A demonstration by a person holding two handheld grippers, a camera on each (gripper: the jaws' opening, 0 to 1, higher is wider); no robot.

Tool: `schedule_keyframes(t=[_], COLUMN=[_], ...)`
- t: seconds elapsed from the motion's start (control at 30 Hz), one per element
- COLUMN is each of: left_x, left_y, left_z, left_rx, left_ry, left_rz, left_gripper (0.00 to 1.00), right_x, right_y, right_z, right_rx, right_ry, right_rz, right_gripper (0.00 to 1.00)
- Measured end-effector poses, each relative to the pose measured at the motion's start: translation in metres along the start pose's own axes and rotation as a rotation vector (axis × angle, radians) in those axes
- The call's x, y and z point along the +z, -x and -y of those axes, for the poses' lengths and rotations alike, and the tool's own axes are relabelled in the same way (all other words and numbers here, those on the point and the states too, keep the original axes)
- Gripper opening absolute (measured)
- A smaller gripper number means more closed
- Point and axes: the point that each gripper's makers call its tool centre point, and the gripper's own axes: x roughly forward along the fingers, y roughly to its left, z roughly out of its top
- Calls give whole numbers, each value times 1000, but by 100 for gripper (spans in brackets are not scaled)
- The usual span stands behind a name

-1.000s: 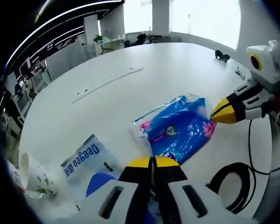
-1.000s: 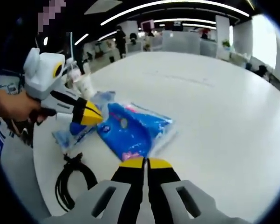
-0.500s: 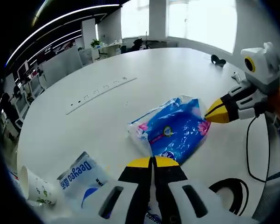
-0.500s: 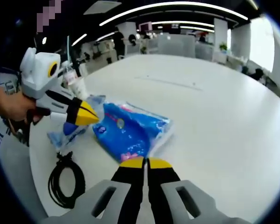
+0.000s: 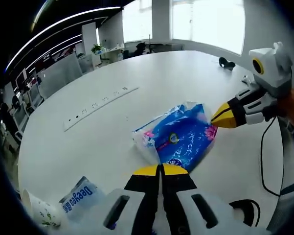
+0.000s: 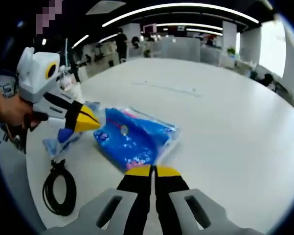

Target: Arrange the tabletop items into an orderly group along one side of the table until the central work area is clear of visible clutter.

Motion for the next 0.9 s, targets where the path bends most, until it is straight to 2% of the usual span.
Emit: schedule_keyframes(t=[0.3,0.4,0.63,0.9], left_x=[6,8,7,5], left_y=[-12,-13,-21,-28], left_z=[4,5,4,7], left_rx=[-12,-16,-16,-23], left_ry=[6,8,13,19], left_rz=[6,11,2,-4], left_gripper=[0,0,0,0], right_x=[-1,2,5,-1], right_y=[-3,-3,-8,-12], right_z=[14,20,25,31], right_rx=[-15,-26,-31,-42], right_ry=[46,18,34,29], right_rz=[-16,4,-8,-28], right_gripper=[0,0,0,0])
